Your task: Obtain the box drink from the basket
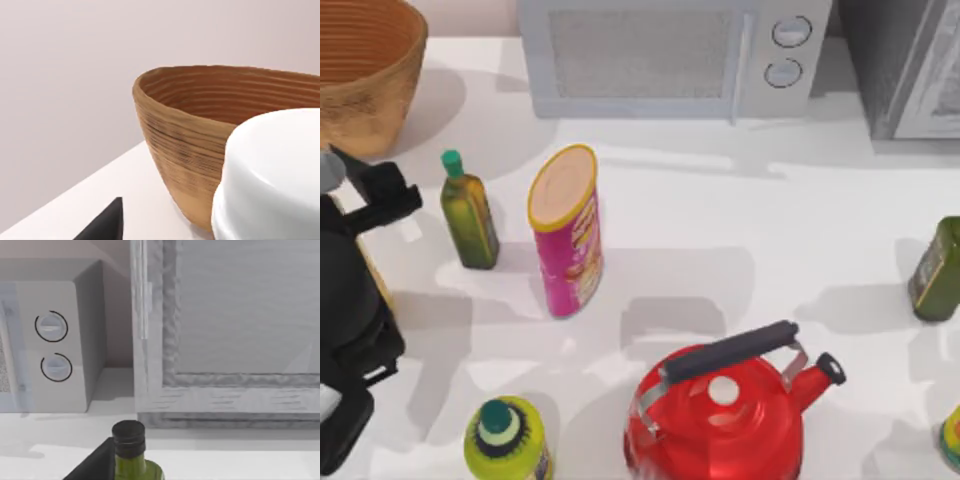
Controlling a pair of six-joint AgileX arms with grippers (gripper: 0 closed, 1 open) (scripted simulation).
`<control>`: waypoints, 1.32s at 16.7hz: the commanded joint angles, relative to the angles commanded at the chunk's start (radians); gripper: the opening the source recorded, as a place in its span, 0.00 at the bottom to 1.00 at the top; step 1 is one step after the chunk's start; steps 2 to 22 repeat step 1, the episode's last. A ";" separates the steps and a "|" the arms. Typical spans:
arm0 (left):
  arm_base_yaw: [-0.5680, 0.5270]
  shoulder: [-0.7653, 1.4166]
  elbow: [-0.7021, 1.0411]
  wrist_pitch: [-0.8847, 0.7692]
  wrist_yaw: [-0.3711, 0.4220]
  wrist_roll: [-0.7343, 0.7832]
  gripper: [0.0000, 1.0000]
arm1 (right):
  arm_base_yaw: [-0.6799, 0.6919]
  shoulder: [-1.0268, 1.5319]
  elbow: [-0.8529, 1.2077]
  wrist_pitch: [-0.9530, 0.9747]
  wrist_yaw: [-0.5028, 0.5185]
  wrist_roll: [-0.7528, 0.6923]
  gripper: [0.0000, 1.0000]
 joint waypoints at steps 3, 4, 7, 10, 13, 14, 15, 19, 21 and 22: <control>0.000 0.000 0.000 0.000 0.000 0.000 1.00 | 0.000 0.000 0.000 0.000 0.000 0.000 1.00; 0.000 0.000 0.000 0.000 0.000 0.000 1.00 | 0.000 0.000 0.000 0.000 0.000 0.000 1.00; 0.000 0.000 0.000 0.000 0.000 0.000 1.00 | 0.000 0.000 0.000 0.000 0.000 0.000 1.00; 0.000 0.000 0.000 0.000 0.000 0.000 1.00 | 0.000 0.000 0.000 0.000 0.000 0.000 1.00; 0.000 0.000 0.000 0.000 0.000 0.000 1.00 | 0.000 0.000 0.000 0.000 0.000 0.000 1.00; 0.000 0.000 0.000 0.000 0.000 0.000 1.00 | 0.000 0.000 0.000 0.000 0.000 0.000 1.00; 0.000 0.000 0.000 0.000 0.000 0.000 1.00 | 0.000 0.000 0.000 0.000 0.000 0.000 1.00; 0.000 0.000 0.000 0.000 0.000 0.000 1.00 | 0.000 0.000 0.000 0.000 0.000 0.000 1.00; 0.000 0.000 0.000 0.000 0.000 0.000 1.00 | 0.000 0.000 0.000 0.000 0.000 0.000 1.00; 0.000 0.000 0.000 0.000 0.000 0.000 1.00 | 0.000 0.000 0.000 0.000 0.000 0.000 1.00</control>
